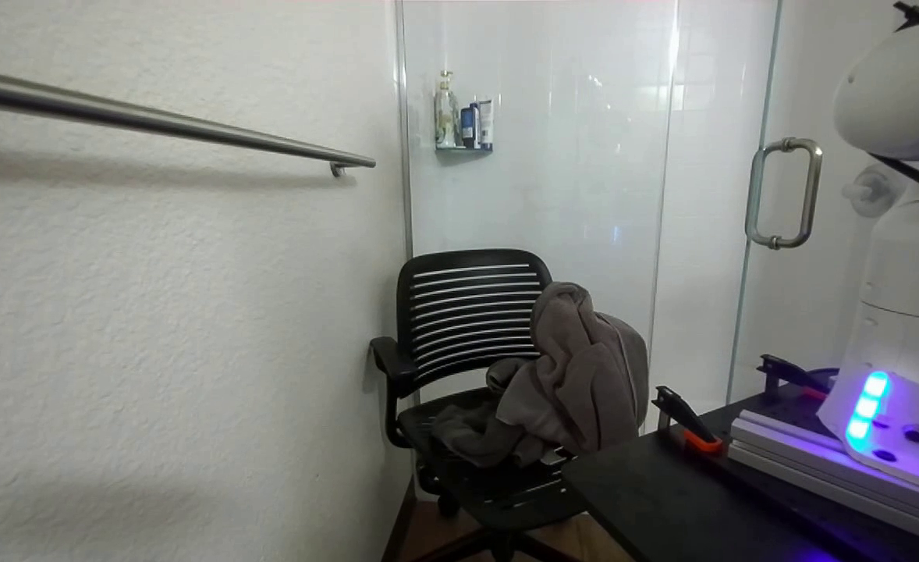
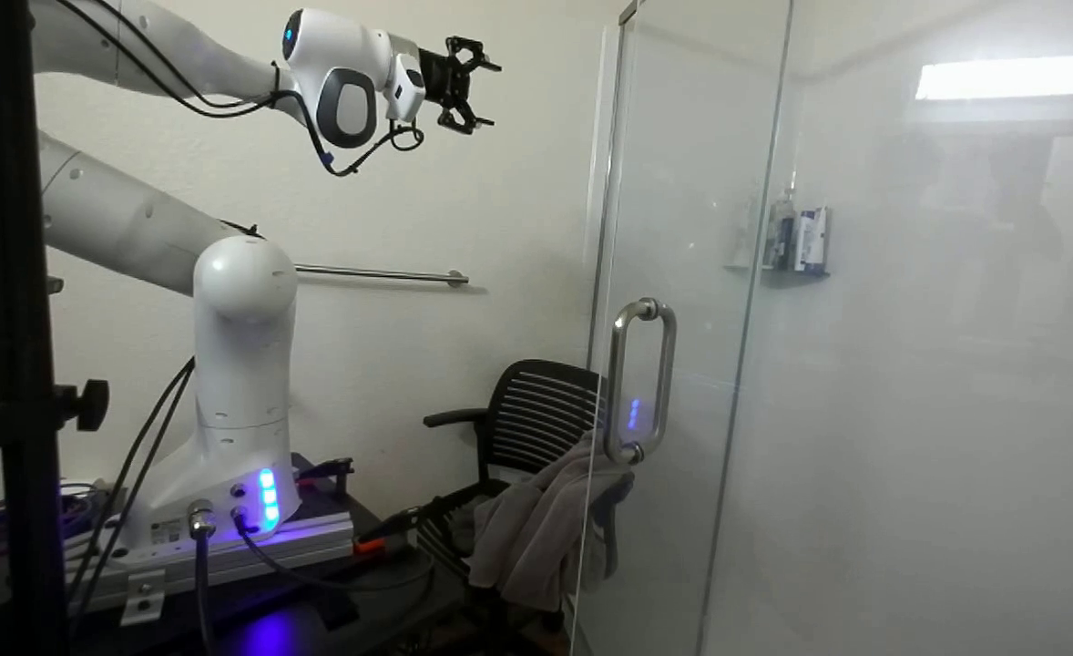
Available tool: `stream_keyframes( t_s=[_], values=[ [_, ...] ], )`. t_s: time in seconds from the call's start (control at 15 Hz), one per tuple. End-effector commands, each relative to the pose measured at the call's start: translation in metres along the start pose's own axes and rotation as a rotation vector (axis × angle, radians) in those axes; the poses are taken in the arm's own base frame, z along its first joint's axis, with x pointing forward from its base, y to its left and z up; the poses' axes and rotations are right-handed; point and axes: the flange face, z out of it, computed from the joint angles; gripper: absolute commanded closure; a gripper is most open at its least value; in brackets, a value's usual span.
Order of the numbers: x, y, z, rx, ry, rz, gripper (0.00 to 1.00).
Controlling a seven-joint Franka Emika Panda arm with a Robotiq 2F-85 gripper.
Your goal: Remove the grey towel from the from the bar and put it on the chair, then get the brown towel and put it on the bar
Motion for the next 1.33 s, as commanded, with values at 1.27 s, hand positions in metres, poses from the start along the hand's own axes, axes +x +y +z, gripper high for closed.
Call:
stream_keyframes(
  t_s=[1.27],
  values=[
    [0.285, 0.009, -0.021, 0.226, 0.534, 0.781, 0.0]
  ],
)
